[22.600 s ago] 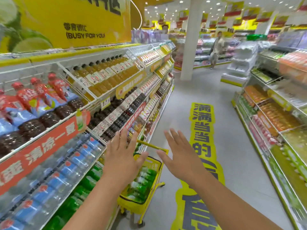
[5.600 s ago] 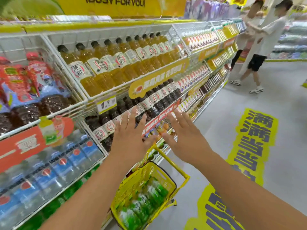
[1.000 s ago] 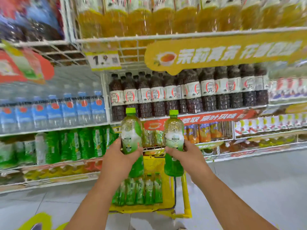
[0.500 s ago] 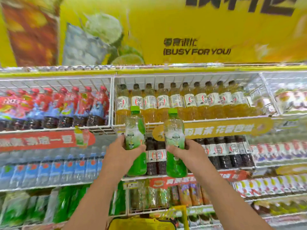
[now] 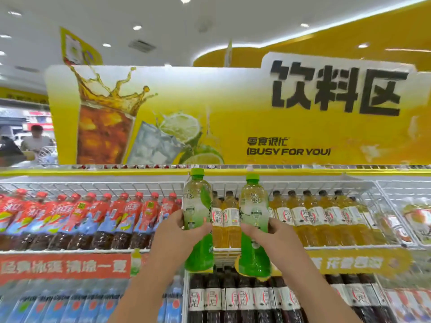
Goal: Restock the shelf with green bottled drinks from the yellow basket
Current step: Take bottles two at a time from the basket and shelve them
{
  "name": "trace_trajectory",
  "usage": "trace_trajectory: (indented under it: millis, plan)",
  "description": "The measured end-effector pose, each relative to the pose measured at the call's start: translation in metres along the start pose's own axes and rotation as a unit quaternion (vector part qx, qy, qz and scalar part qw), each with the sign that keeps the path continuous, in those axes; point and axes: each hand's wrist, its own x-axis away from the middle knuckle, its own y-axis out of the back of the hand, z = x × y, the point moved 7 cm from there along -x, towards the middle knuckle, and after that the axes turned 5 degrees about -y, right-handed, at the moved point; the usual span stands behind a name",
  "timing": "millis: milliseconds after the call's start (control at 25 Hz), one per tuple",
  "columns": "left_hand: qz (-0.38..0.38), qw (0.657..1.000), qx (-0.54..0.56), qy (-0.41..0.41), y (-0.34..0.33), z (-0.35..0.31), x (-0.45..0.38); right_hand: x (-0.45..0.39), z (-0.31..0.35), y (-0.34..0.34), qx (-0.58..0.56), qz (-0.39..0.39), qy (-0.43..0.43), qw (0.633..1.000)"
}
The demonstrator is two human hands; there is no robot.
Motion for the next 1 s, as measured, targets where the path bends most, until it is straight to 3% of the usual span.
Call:
trace_trajectory:
  millis: [360,720,1000]
  plan:
    - [-0.006,1.0,-0.022,0.013,0.006,0.009,0.008,-0.004,-0.016,-0.014,0.001,0.021,-0.01,1.0]
    - [-0.098,0.995,-0.005,0.03,-0.027,-0.014,0.087,0.021,-0.019,0.023,-0.019,0.118,0.029,0.992]
    - [-0.175,0.982,-0.022,0.064,0.02,-0.014,0.153,0.055,-0.025,-0.026,-0.018,0.226,0.033,0.973]
